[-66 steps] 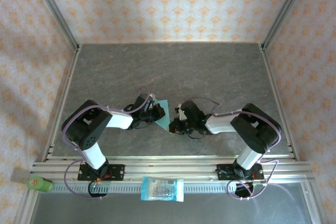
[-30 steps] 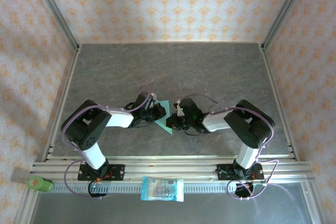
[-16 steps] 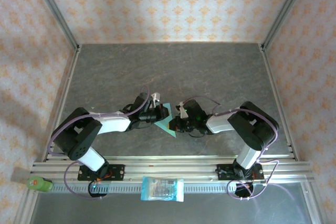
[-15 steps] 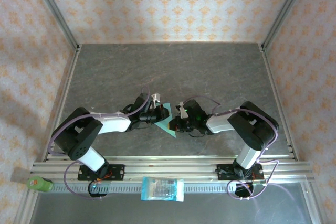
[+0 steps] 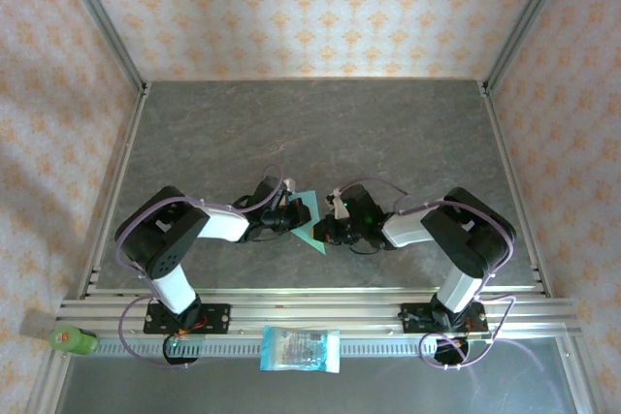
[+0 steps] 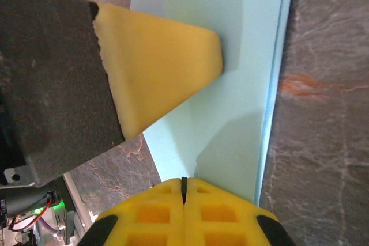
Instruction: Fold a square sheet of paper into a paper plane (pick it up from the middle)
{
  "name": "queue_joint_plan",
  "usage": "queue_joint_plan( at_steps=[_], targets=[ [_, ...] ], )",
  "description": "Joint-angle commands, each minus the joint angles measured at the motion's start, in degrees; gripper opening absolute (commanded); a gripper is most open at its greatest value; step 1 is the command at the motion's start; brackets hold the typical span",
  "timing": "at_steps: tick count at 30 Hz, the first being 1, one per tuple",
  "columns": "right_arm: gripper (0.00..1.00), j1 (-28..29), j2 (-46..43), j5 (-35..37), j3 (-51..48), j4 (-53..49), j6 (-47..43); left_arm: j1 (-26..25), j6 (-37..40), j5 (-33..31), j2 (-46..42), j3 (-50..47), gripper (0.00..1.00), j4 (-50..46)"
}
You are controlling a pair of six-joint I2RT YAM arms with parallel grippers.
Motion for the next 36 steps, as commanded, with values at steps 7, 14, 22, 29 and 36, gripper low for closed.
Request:
queue_joint_plan(
  at_steps=[7,14,22,29,36],
  targets=[
    [0.0,-0.4,3.6,3.3,-5.1,-9.5,-0.5,4.5,1.5,-4.2,2.2,1.8,0.05,-2.7],
    [0.0,-0.4,3.5,3.2,-5.6,-9.6,-0.8,7.1,3.8,-3.7,2.4,4.3,0.05,-5.4],
    [0.0,-0.3,3.1,2.7,-5.9,-10.2,-1.3,9.5,4.7,-3.3,4.4,6.2,0.05,-6.7],
    [0.0,-0.4,2.8,2.4,-6.1,-10.7,-1.7,10.8,5.0,-4.5,5.6,6.9,0.05,-8.2],
    [0.0,-0.4,3.4,1.8,-6.2,-11.0,-2.6,12.8,6.1,-3.8,6.2,7.9,0.05,-8.1]
  ],
)
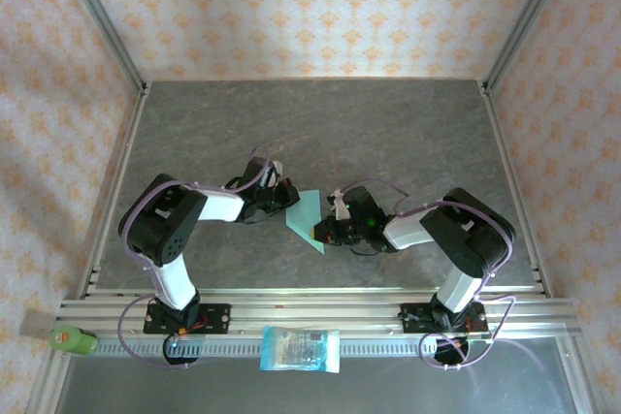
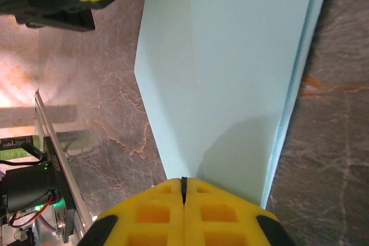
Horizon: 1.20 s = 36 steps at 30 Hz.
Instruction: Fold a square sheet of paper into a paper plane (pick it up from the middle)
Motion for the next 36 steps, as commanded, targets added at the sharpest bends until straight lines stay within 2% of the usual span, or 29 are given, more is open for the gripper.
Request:
queue_joint_plan(
  at_steps=[1,16,23,29,31,36],
  targets=[
    [0.0,-0.3,3.3,2.1,-4.4,-14.5,-1.9,3.2,2.4,-5.8,2.1,1.2,0.05,-3.1],
    [0.0,-0.4,3.5,1.2,-4.4,-15.7,-3.6,5.5,4.3,-7.3,3.3,5.7,0.04,-8.5],
    [0.0,-0.7,1.2,2.8,-1.6,-19.5,-3.6,5.4,3.4,-3.8,3.4,3.8,0.04,-5.5],
    [0.0,-0.7,-6.8,3.1,8.3,-26.2,-3.0,5.3,4.3,-3.4,2.7,2.0,0.04,-5.3],
    [0.0,-0.7,-5.6,4.6,12.7,-28.7,-3.8,5.3,4.1,-2.9,2.8,1.8,0.04,-4.6],
    [0.0,-0.7,4.0,6.9,23.2,-30.9,-3.7,5.2,3.6,-2.4,2.7,1.3,0.04,-3.6]
  ],
)
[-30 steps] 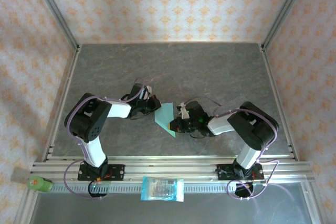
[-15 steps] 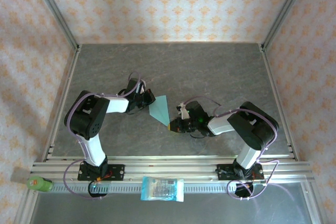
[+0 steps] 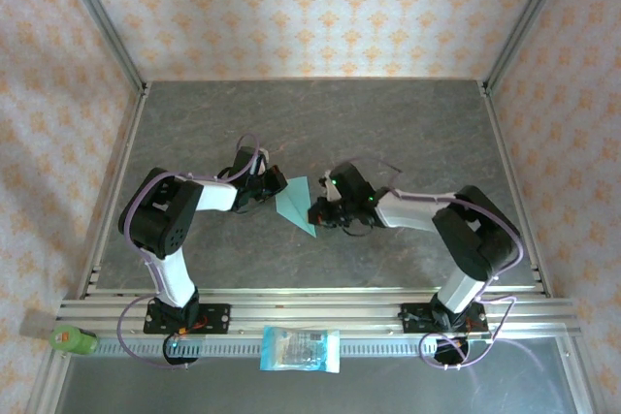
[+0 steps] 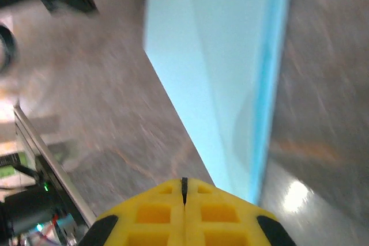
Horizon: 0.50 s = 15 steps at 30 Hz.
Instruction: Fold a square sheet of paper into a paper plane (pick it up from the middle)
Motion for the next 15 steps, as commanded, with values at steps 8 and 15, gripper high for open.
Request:
queue_joint_plan(
  at_steps=[8,15],
  targets=[
    [0.0,0.2,16.1,2.2,15.4,-5.3,-1.0,-0.1,0.9,0.9,1.0,-1.8,0.04,-3.1],
    [0.0,0.2,13.6,2.6,3.4,-4.3,-1.7,-0.1,2.1,0.3,0.8,-0.7,0.04,-4.9]
  ],
)
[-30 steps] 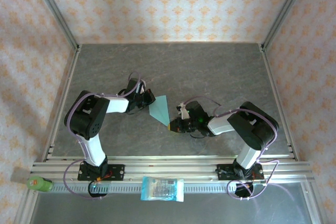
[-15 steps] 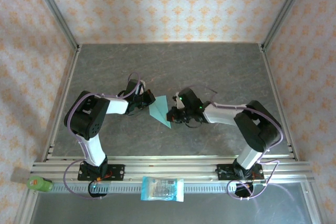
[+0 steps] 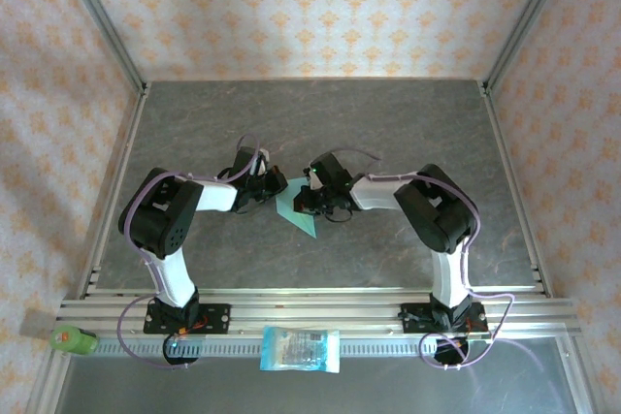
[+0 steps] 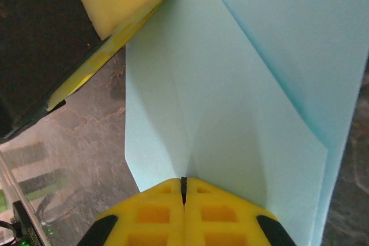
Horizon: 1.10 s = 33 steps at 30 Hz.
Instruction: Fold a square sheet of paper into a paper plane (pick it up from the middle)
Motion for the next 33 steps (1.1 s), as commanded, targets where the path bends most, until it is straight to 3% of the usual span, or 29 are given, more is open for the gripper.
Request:
queue_joint_plan(
  at_steps=[1,12,33],
  targets=[
    [0.0,0.2,-2.0,1.2,-9.0,-4.4,-0.6,0.0,2.3,-0.9,0.7,-0.3,0.04,-5.4],
    [0.0,0.2,-9.2,-2.5,-23.1,-2.3,-2.9,0.2,2.4,-1.4,0.5,1.1,0.04,-6.0],
    [0.0,0.2,-9.2,-3.3,-25.2,-3.2,-5.7,0.7,3.8,-2.2,-0.7,3.1,0.05,-8.0]
  ],
)
